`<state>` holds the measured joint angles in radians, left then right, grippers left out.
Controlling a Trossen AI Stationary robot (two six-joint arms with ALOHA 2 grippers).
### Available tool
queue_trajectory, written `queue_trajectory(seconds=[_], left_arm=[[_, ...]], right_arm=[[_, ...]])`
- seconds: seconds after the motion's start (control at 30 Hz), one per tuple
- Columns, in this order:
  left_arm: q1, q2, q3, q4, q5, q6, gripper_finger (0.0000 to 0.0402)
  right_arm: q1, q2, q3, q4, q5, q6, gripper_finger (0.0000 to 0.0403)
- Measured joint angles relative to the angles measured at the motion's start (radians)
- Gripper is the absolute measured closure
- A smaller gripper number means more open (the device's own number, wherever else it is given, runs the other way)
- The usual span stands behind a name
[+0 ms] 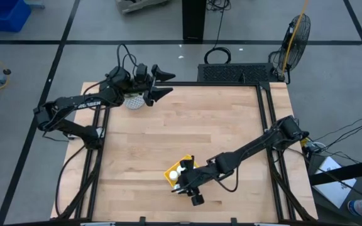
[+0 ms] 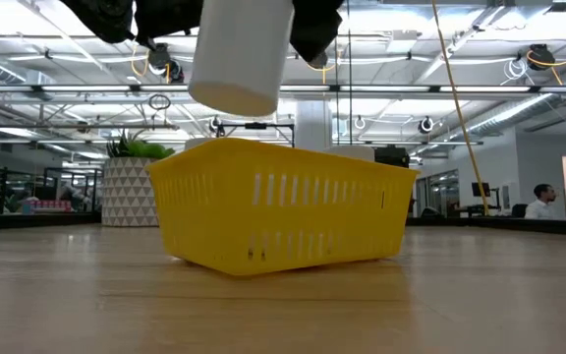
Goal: Pick and place pill bottles into a basket
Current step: Adjust the white medicine bottle in the yellow bin
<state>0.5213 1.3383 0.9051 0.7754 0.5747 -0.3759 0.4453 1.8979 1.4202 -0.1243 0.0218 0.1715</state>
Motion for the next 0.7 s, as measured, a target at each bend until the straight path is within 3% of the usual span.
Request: queue_trajectory(seconds=[0.7], left_arm=[[0.0,0.0,0.0,-0.018,0.004,0.003,0.0058]], right_arm=[[-0.027,0.012,0.0,-0.053,-0.002,-0.021,0.0252]])
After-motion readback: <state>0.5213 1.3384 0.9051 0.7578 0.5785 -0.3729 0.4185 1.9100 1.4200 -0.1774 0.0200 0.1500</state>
